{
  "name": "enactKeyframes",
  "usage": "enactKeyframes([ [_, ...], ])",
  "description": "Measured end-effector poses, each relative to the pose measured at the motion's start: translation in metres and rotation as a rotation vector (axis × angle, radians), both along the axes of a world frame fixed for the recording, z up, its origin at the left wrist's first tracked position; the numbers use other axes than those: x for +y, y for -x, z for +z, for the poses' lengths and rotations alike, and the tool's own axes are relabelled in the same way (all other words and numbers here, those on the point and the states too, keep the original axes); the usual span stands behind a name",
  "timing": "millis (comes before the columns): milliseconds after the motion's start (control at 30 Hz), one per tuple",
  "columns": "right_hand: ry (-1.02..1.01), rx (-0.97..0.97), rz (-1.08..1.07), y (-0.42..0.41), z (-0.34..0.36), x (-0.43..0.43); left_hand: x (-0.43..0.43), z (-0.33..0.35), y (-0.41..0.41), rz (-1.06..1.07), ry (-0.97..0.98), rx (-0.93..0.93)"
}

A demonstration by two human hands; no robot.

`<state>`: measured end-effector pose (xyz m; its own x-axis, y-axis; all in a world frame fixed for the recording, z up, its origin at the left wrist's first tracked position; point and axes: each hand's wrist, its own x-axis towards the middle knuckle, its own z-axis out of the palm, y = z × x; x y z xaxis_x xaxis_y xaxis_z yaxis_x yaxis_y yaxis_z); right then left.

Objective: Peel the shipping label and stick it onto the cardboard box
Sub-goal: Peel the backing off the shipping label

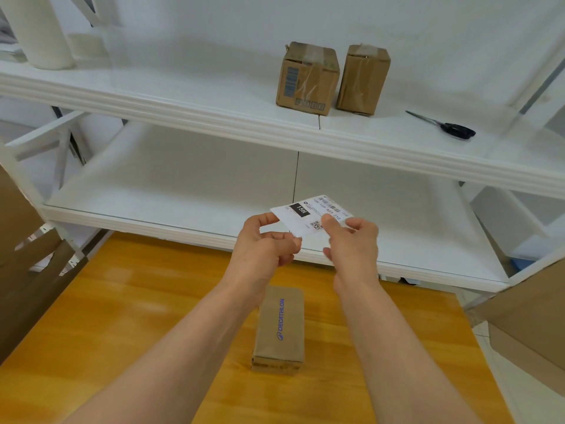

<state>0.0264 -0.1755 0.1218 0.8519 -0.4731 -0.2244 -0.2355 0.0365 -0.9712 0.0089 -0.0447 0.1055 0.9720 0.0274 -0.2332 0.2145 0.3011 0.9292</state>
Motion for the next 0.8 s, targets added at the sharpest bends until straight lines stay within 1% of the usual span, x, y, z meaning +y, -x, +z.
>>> enactKeyframes([
  [33, 0.140, -0.047, 0.032, 0.002, 0.003, -0.003, 0.002, 0.000, -0.001, 0.002, 0.003, 0.003],
  [133, 0.488, -0.159, 0.282, 0.008, 0.018, -0.008, 0.006, 0.000, -0.002, 0.005, 0.004, 0.014],
  [200, 0.667, -0.199, 0.370, 0.010, 0.026, -0.014, 0.007, 0.001, -0.001, 0.002, 0.014, 0.027],
  [267, 0.779, -0.227, 0.400, 0.012, 0.034, -0.019, 0.007, 0.001, -0.002, -0.004, 0.026, 0.032],
  [333, 0.777, -0.235, 0.469, 0.014, 0.040, -0.021, 0.008, 0.001, -0.001, -0.007, 0.030, 0.028],
  [433, 0.736, -0.193, 0.590, 0.016, 0.041, -0.017, 0.008, -0.001, 0.000, -0.010, 0.021, 0.015],
  [500, 0.731, -0.170, 0.634, 0.016, 0.038, -0.014, 0.007, 0.000, 0.000, -0.009, 0.018, 0.008],
  [800, 0.753, -0.129, 0.641, 0.013, 0.033, -0.012, 0.005, 0.001, 0.001, -0.002, -0.034, -0.008],
])
